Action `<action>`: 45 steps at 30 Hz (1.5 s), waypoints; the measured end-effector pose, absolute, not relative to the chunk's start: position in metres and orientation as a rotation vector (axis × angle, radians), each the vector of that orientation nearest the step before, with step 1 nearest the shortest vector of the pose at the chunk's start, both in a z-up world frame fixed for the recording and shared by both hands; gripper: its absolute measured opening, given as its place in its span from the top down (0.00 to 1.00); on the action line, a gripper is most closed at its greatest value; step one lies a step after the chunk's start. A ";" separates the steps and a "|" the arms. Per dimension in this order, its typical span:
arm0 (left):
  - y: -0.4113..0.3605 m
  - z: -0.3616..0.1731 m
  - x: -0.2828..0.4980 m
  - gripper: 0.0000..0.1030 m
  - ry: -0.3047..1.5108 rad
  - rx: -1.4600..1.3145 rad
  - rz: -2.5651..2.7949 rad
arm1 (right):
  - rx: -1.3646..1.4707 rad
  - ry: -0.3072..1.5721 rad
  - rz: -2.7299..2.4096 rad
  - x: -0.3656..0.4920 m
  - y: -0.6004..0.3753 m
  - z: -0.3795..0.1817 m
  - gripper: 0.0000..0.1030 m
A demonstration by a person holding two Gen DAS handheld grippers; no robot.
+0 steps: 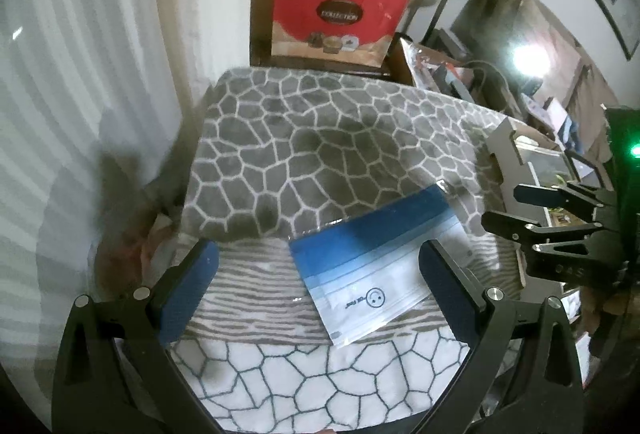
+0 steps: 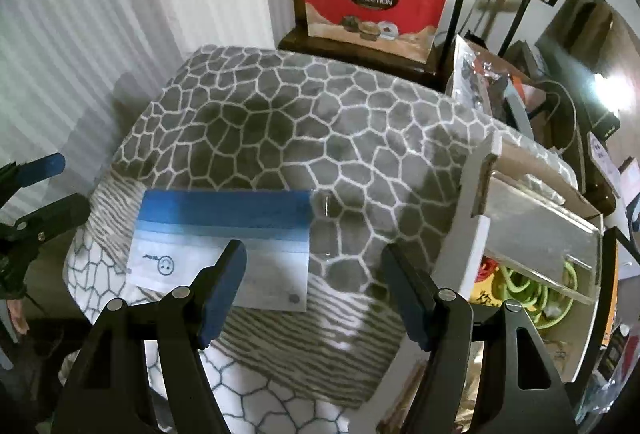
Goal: Organize objects
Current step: 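Move the left tool to the blue-and-white zip bag on the bed, then close the left tool on the zip bag's edge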
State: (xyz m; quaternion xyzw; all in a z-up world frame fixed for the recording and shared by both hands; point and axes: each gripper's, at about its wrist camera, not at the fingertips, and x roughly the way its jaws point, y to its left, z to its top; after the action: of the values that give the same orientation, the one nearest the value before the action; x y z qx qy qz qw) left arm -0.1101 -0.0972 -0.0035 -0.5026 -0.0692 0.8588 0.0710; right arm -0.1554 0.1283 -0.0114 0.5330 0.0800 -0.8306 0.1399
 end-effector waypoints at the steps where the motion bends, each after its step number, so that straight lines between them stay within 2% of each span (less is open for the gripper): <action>1: -0.099 -0.008 -0.110 0.03 -0.233 -1.524 2.566 | 1.556 0.233 -2.394 -0.158 0.127 -0.015 0.31; 15: -0.105 -0.061 -0.116 0.03 -0.377 -1.678 2.418 | 1.716 0.249 -2.336 -0.179 0.123 -0.050 0.33; 21: -0.108 -0.072 -0.116 0.04 -0.404 -1.704 2.403 | 1.737 0.265 -2.300 -0.182 0.117 -0.058 0.37; 24: -0.106 -0.075 -0.116 0.08 -0.418 -1.707 2.372 | 1.767 0.261 -2.276 -0.183 0.115 -0.066 0.40; 30: -0.099 -0.077 -0.118 0.14 -0.422 -1.702 2.353 | 1.764 0.242 -2.262 -0.184 0.116 -0.071 0.40; 32: -0.094 -0.076 -0.118 0.29 -0.407 -1.697 2.340 | 1.755 0.249 -2.263 -0.183 0.115 -0.071 0.43; 33: -0.091 -0.075 -0.118 0.33 -0.392 -1.696 2.335 | 1.752 0.245 -2.263 -0.182 0.115 -0.071 0.49; 34: -0.089 -0.075 -0.119 0.41 -0.385 -1.695 2.332 | 1.741 0.236 -2.255 -0.181 0.113 -0.070 0.60; 37: -0.088 -0.077 -0.122 0.75 -0.430 -1.696 2.292 | 1.715 0.229 -2.235 -0.177 0.108 -0.068 0.77; 39: -0.089 -0.079 -0.125 0.85 -0.479 -1.696 2.270 | 1.711 0.224 -2.246 -0.176 0.105 -0.067 0.83; 40: -0.089 -0.080 -0.126 0.94 -0.504 -1.695 2.255 | 1.712 0.222 -2.253 -0.176 0.105 -0.066 0.88; 42: -0.091 -0.080 -0.126 0.96 -0.547 -1.684 2.243 | 1.714 0.176 -2.250 -0.177 0.107 -0.065 0.93; 45: -0.093 -0.073 -0.124 0.96 -0.553 -1.660 2.254 | 1.707 0.097 -2.240 -0.179 0.115 -0.059 0.96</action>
State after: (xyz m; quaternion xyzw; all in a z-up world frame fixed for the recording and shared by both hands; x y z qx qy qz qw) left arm -0.1244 -0.0933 -0.0732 -0.5758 -0.1916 0.7817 0.1438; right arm -0.1786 0.1153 -0.0586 0.5979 0.0340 -0.7845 0.1609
